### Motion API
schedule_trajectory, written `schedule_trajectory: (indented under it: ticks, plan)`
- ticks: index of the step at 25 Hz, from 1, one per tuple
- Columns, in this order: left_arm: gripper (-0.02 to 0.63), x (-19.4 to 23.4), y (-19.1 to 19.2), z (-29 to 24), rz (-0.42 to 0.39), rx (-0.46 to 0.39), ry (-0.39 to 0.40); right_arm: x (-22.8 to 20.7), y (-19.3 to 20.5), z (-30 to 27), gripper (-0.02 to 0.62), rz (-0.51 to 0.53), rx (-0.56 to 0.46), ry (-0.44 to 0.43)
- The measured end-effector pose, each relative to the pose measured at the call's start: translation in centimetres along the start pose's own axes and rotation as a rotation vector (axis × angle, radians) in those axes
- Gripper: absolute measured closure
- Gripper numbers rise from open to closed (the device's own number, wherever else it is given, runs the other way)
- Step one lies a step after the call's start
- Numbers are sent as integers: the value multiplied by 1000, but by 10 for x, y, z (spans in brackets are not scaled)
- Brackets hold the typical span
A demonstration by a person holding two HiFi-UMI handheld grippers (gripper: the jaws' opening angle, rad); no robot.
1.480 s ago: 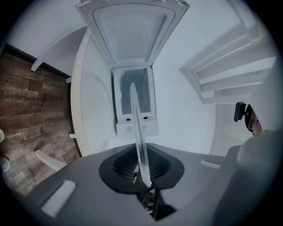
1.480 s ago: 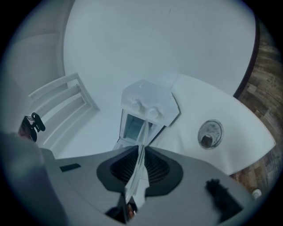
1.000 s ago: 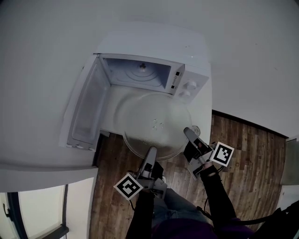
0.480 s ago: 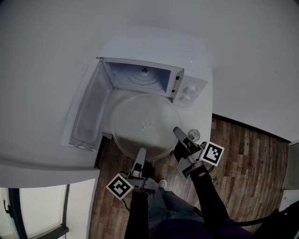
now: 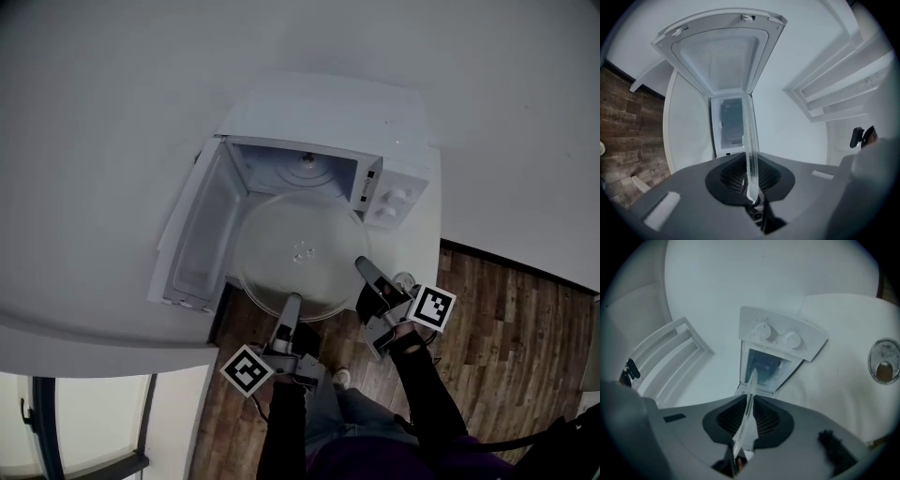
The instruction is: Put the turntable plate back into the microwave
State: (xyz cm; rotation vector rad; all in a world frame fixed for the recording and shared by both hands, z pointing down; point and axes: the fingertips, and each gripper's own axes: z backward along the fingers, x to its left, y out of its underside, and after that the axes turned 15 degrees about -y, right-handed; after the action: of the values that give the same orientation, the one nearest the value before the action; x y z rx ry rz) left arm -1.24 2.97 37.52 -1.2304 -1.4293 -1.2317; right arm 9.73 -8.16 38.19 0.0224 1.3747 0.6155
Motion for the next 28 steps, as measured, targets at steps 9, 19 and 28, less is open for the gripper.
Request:
schedule_trajectory:
  ticks: [9,19,28]
  plan:
    - [576,13,-19,-34,42,47,1,-22,-13,-20,546,1,-46,27]
    - [575,25,-51,-83,67,122,-14,-50,-31,-54,546,0,-106,96]
    - [575,32,-67,-104,150,148,9,-59,-40,-74,537,79,-102,115]
